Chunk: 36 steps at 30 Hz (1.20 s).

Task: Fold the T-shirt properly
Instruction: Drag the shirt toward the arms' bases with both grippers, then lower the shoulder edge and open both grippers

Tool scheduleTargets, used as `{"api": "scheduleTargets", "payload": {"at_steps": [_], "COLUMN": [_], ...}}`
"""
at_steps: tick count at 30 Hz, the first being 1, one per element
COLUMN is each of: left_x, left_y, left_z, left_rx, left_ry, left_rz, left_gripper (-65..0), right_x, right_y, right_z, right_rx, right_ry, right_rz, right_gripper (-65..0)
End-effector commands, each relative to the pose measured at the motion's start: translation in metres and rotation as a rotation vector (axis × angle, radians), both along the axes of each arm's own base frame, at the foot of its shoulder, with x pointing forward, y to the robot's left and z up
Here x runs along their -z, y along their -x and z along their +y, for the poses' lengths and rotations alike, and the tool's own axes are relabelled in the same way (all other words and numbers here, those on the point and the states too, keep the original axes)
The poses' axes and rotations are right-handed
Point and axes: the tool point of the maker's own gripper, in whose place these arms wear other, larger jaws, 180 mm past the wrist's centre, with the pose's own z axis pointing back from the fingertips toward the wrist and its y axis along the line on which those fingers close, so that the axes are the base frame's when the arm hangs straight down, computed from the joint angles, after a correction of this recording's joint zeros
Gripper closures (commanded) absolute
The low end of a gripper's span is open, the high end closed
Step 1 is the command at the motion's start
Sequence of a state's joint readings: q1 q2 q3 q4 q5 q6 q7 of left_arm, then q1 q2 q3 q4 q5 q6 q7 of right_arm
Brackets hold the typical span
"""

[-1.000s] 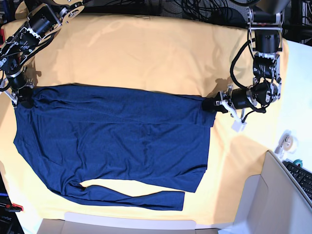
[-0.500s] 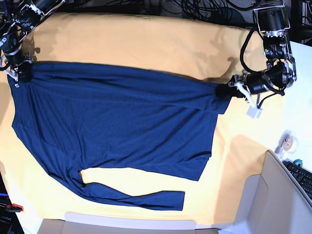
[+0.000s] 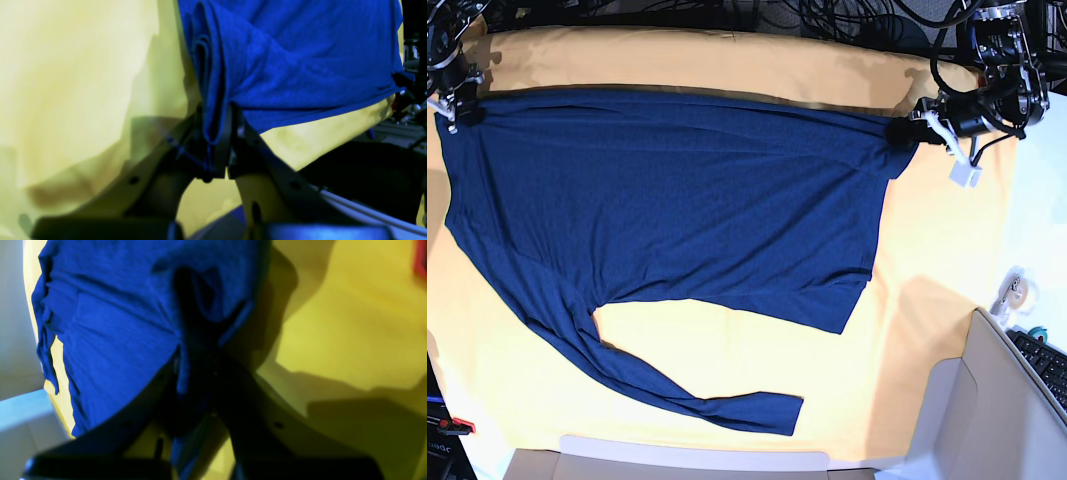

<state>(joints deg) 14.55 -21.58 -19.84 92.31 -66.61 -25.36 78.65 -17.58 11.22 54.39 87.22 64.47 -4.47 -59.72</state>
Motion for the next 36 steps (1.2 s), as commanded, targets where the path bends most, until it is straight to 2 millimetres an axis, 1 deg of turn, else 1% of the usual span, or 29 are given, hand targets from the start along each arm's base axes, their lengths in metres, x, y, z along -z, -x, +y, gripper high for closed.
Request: {"api": "scheduleTargets", "payload": {"at_steps": [1, 7, 11, 13, 15, 17, 19, 21, 29, 32, 34, 36], "left_x": [-0.009, 0.001, 0.008, 0.01, 0.012, 0.014, 0.015, 0.015, 0.017, 0.017, 0.017, 0.017], "left_y": [-0.002, 0.021, 0.035, 0.04, 0.046, 0.05, 0.052, 0.053, 0.054, 0.054, 0.054, 0.054], "left_z": [0.01, 0.014, 0.013, 0.013, 0.013, 0.013, 0.013, 0.014, 0.013, 0.013, 0.012, 0.012], "left_rx": [-0.004, -0.016, -0.017, -0.017, -0.018, -0.017, -0.022, -0.038, -0.044, -0.044, -0.042, -0.042], "left_ry": [-0.026, -0.03, -0.028, -0.028, -0.026, -0.027, -0.027, -0.026, -0.024, -0.024, -0.023, -0.023], "left_rz": [-0.029, 0.026, 0.06, 0.074, 0.088, 0.096, 0.1, 0.091, 0.086, 0.086, 0.086, 0.086], "left_gripper": [0.0, 0.0, 0.0, 0.0, 0.0, 0.0, 0.0, 0.0, 0.0, 0.0, 0.0, -0.1], "right_x": [-0.011, -0.004, -0.009, -0.012, -0.008, -0.005, 0.0, 0.004, 0.01, 0.024, 0.036, 0.042], "right_y": [0.003, 0.027, 0.033, 0.032, 0.039, 0.041, 0.046, 0.048, 0.052, 0.06, 0.067, 0.071], "right_z": [-0.012, -0.009, -0.006, -0.003, 0.0, 0.004, 0.012, 0.017, 0.019, 0.021, 0.027, 0.032], "right_rx": [0.008, 0.007, -0.01, -0.022, -0.021, -0.022, -0.032, -0.03, -0.02, 0.003, 0.001, -0.021], "right_ry": [0.043, 0.021, 0.045, 0.054, 0.047, 0.031, -0.001, -0.014, -0.033, -0.08, -0.138, -0.154], "right_rz": [-0.014, 0.028, 0.038, 0.037, 0.052, 0.058, 0.074, 0.078, 0.089, 0.11, 0.135, 0.139], "right_gripper": [0.0, 0.0, 0.0, 0.0, 0.0, 0.0, 0.0, 0.0, 0.0, 0.0, 0.0, 0.0]}}
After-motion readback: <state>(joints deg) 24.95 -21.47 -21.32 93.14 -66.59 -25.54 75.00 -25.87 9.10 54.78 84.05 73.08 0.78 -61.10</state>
